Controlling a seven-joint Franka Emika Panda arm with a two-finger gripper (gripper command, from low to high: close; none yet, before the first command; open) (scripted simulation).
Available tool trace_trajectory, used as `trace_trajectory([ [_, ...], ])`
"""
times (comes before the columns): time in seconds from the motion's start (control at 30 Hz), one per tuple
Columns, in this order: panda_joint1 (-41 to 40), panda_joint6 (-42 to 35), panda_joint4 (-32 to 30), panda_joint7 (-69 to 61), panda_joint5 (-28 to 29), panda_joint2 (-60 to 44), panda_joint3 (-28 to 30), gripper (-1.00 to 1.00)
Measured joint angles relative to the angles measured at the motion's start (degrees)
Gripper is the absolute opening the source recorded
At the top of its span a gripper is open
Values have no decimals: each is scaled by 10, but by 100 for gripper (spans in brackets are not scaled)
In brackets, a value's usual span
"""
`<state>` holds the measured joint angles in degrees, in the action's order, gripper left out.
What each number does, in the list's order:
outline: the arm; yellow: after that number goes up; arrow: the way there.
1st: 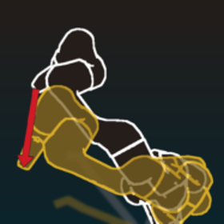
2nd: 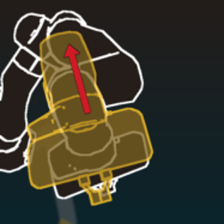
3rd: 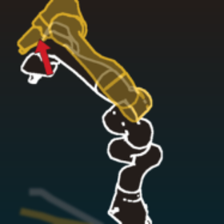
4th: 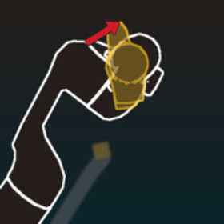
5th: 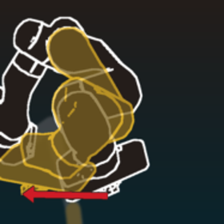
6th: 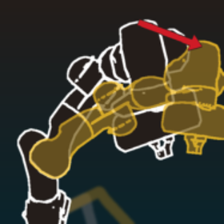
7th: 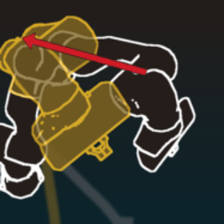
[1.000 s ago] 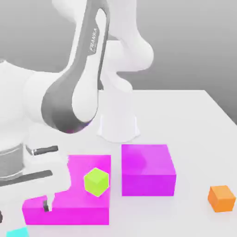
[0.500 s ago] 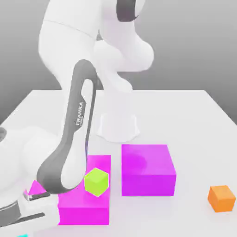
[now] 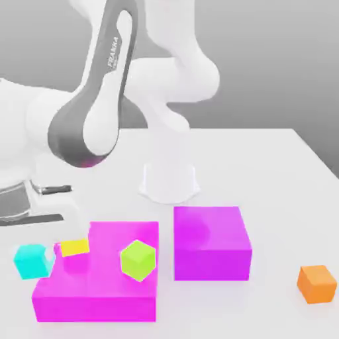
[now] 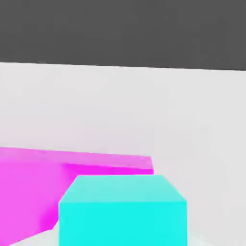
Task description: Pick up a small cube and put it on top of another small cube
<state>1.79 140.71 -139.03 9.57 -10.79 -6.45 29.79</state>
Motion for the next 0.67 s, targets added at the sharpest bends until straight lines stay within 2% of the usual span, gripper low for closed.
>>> trace_trajectory([
  [0.17, -27, -8, -74, 117, 89, 104, -5, -100],
  [0.37, -88, -18, -162, 259, 199, 231, -48, -100],
  [0.43, -96, 4, -181, 277, 210, 232, -53, -100],
  [0.57, -86, 92, -200, 262, 187, 163, -42, -100],
  [0.6, -84, 108, -203, 258, 181, 149, -40, 100],
  [0.67, -84, 108, -203, 258, 181, 149, -40, 100],
])
